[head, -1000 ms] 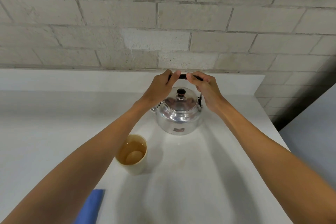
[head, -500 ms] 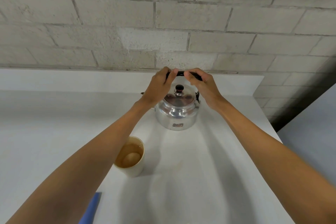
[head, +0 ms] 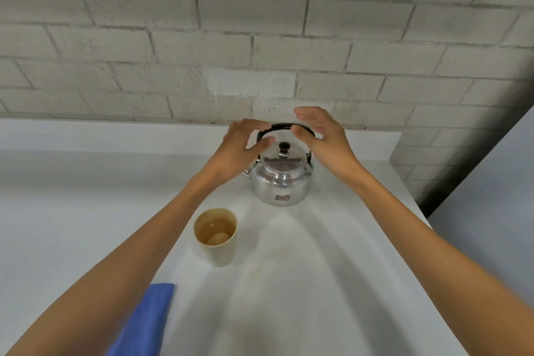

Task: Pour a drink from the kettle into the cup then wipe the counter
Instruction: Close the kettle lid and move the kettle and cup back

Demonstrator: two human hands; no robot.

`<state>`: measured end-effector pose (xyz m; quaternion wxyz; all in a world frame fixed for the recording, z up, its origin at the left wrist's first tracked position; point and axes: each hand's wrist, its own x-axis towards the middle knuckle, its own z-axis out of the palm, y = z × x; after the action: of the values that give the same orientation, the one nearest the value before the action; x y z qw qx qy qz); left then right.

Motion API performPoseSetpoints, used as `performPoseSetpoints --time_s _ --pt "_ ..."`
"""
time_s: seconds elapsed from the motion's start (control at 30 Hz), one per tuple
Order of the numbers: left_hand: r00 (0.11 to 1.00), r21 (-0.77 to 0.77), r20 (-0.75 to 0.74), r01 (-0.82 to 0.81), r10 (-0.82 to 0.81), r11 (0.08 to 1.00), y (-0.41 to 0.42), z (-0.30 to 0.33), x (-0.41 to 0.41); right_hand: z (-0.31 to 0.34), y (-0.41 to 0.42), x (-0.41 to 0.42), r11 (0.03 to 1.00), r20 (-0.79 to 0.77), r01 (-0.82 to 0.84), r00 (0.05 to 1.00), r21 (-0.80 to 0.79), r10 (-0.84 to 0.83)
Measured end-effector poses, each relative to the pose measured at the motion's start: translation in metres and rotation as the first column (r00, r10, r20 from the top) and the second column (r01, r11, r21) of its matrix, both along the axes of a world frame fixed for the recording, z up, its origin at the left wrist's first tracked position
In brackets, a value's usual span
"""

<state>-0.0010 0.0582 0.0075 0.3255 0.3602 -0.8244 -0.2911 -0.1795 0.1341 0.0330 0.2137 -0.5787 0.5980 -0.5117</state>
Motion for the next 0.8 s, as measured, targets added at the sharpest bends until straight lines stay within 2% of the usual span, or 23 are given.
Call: performPoseSetpoints --time_s 0.17,0.3,0.53,0.8 --pt "0.998 -0.058 -0.028 -0.05 0.048 0.997 0.045 0.013 0.037 0.013 0.037 0.028 0.997 0.057 -0.06 0.996 -0.047 0.063" --pt "0.991 -0.021 -0.074 -0.115 0.113 0.993 0.088 0.019 0.064 0.009 0.064 0.053 0.989 0.092 -0.124 0.987 -0.084 0.131" --pt "0.967 0.117 -0.115 -0.216 0.229 0.969 0.153 0.01 0.109 -0.014 0.103 0.096 0.983 0.148 -0.18 0.972 -0.038 0.184" --pt "0.934 0.192 -0.076 -0.329 0.348 0.925 0.196 -0.025 0.157 -0.049 0.131 0.147 0.96 0.188 -0.268 0.95 0.081 0.249"
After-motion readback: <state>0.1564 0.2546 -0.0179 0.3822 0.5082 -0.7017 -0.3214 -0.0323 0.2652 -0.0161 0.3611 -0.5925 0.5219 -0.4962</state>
